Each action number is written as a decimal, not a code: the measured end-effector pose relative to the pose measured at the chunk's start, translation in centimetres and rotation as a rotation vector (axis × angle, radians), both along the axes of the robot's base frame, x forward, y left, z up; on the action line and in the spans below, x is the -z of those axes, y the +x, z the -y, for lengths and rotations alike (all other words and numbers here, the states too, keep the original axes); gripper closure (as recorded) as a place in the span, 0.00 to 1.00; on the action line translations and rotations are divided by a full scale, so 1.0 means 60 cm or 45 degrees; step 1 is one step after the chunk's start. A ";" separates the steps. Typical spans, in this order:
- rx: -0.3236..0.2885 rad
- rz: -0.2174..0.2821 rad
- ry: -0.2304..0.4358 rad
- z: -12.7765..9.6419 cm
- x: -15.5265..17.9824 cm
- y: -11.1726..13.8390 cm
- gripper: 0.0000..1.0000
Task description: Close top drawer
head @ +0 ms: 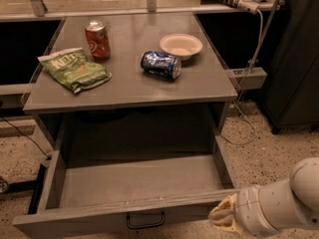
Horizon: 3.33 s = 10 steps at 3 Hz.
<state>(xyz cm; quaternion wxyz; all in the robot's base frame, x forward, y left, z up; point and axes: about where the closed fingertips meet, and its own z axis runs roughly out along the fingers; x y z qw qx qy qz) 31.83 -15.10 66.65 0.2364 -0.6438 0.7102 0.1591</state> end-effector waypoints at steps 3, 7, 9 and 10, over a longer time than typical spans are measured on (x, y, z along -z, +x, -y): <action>0.023 0.039 -0.055 -0.014 0.011 0.035 0.35; -0.047 0.111 -0.075 -0.034 -0.003 0.130 0.19; -0.093 0.126 -0.152 -0.052 -0.006 0.270 0.65; -0.099 0.137 -0.154 -0.057 -0.011 0.277 0.62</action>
Offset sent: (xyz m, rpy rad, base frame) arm 0.0159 0.0065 -0.0060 -0.0347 -0.0238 -0.0089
